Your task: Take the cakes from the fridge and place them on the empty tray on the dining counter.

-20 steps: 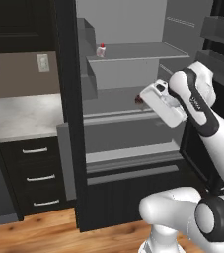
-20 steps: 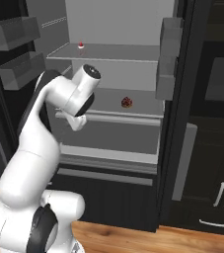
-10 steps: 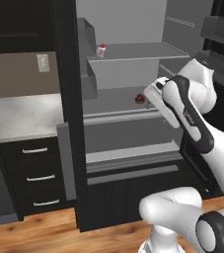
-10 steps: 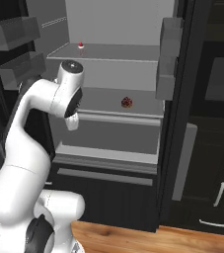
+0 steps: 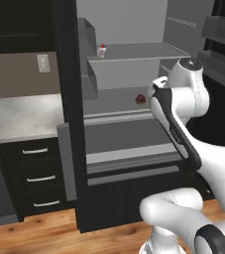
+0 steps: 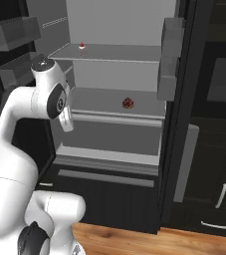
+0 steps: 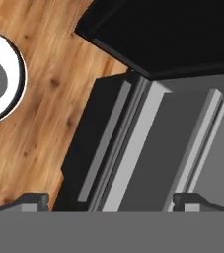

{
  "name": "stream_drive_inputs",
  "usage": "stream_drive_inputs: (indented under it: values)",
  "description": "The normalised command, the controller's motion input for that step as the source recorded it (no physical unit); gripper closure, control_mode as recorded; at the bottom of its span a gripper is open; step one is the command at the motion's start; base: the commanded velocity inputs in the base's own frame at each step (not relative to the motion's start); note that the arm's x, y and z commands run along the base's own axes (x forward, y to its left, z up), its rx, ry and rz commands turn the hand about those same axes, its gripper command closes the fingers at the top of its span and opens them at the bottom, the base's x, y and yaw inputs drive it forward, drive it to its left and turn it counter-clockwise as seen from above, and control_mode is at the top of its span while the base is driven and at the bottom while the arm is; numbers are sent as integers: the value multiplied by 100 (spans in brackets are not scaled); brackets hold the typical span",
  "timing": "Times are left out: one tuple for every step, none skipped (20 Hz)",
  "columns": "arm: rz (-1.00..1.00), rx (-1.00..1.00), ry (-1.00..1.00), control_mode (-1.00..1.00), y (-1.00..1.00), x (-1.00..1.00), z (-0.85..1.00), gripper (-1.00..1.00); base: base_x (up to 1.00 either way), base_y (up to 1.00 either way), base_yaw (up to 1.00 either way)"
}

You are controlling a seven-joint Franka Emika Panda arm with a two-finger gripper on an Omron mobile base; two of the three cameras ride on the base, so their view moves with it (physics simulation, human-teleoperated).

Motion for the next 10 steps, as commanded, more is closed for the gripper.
stream_drive_inputs:
  values:
    - [-21,-12,-16,-100,-41,0,0,-100,0,0,0]
    - [-18,-10,-13,-100,-35,0,0,-100,0,0,0]
    - [-15,-9,-12,-100,-31,0,0,-100,0,0,0]
    - [-9,-7,-6,-100,-32,0,0,-100,0,0,0]
    - [-3,-5,-6,-100,-30,0,0,-100,0,0,0]
    - [0,0,-5,-100,-36,0,0,-100,0,0,0]
    - [0,0,-3,-100,-42,0,0,-100,0,0,0]
    - [0,0,-1,-100,-36,0,0,-100,0,0,0]
    - [0,0,0,-100,-35,0,0,-100,0,0,0]
    - [0,0,-1,-100,-37,-14,0,-100,0,0,0]
